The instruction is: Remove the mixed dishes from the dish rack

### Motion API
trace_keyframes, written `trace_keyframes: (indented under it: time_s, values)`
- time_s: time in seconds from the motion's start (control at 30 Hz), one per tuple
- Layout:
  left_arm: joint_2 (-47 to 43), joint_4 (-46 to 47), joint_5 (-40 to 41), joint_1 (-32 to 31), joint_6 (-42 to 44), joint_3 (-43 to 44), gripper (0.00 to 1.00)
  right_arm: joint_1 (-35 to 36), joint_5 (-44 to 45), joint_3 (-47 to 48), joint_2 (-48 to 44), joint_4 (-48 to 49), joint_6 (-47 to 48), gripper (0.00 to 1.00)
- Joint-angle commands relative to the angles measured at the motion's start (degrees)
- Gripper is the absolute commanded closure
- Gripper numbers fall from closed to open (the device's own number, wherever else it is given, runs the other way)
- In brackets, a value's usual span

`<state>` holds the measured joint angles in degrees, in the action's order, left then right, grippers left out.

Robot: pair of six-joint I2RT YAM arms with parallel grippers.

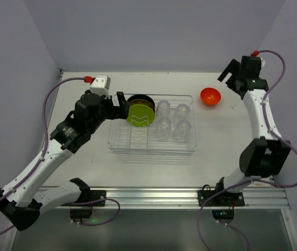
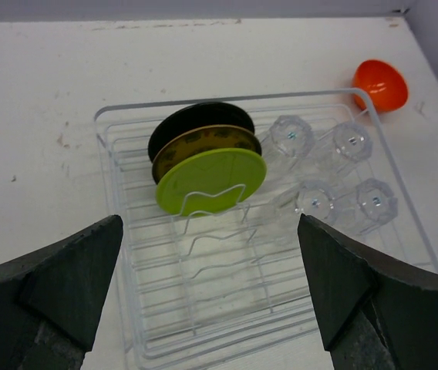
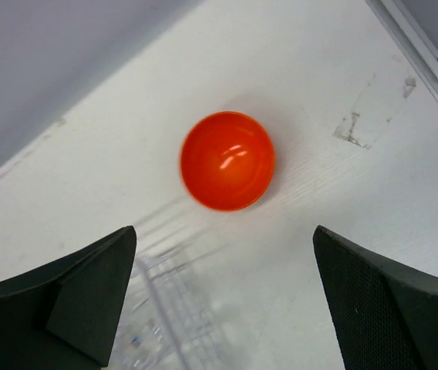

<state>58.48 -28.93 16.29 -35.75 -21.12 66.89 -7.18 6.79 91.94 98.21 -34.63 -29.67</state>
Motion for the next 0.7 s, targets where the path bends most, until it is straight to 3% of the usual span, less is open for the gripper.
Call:
trace_keyframes:
  time_s: [0.0,0.1,0.17,0.2,0.27,0.33,0.67]
  values:
    - [0.1,10.6,-3.8,0.2,-8.0,-1.2,0.0,5.7,6.8,-3.9,-17.1,1.1,2.2,0.01]
    - [1.5,12.8,-1.3,0.2,-15.9,-1.0,0.0,9.5,-2.3,-12.0,-29.6,5.5,-0.3,0.01]
    - [2.8,11.2,3.5,0.2,-22.3,0.2,0.0,9.5,-11.2,-22.9,-36.4,10.4,-3.8,0.01]
    - [3.3,8.2,5.7,0.2,-31.0,0.7,0.0,9.5,-17.9,-29.3,-42.4,15.5,-6.7,0.01]
    - [4.7,7.0,7.1,0.2,-38.4,1.0,0.0,9.5,-22.2,-35.0,-50.2,20.0,-11.1,0.01]
    - [6.7,5.2,7.6,0.2,-44.6,1.3,0.0,9.5,-23.4,-39.7,-53.9,21.6,-13.6,0.01]
    - [15.6,-0.3,8.5,0.2,-79.0,-0.5,0.06,9.5,-25.0,-46.0,-67.7,12.0,-13.9,0.01]
